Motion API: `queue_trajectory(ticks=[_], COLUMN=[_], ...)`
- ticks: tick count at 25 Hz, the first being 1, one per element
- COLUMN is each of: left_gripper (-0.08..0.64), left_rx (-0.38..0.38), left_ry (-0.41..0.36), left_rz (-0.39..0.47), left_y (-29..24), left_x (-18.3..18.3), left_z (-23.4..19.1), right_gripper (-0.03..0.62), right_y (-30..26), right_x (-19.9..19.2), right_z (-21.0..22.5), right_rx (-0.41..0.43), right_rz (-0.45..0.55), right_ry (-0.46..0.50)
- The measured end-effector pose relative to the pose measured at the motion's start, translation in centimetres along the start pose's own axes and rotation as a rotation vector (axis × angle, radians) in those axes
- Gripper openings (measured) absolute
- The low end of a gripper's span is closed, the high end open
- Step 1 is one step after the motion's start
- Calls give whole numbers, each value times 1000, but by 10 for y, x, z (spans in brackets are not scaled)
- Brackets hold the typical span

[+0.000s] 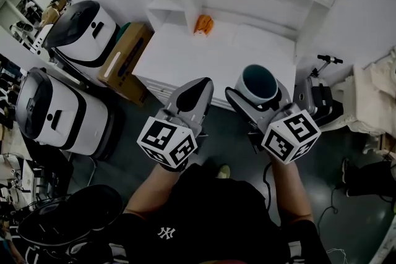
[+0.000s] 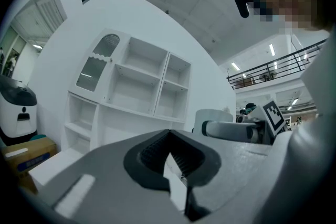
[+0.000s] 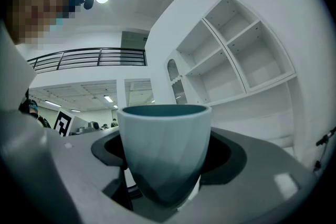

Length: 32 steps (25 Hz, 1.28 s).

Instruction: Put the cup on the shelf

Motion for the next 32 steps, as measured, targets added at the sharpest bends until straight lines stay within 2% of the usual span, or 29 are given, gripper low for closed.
queue_trajectory(ticks=[6,15,25,32], left_gripper=[0,0,0,0], left_rx=[-14,-75,-168,-280], left_ry=[-9,9,24,3], left_rz=[-8,-28,-54,-81], left_y=[-17,-58,-125,-191], left_x=[-2,-9,-18,-13], left_z=[11,14,-17,-49], right_gripper=[408,408,408,408], right_y=[12,14,-17,-49], right_x=[5,7,11,26], right_z=[15,49,97,141], right_rx=[-10,-68,-157,-263], right_rz=[17,13,7,16], right_ry=[-11,-30,-32,-30])
Point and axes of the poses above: the fingertips, and each gripper's own axes: y backward along the fingers, z to its right, x out of its top, the point moved 6 cm from there along y, backward along the fingers, and after that the axes turned 4 degrees about x, right-handed, at the moved point
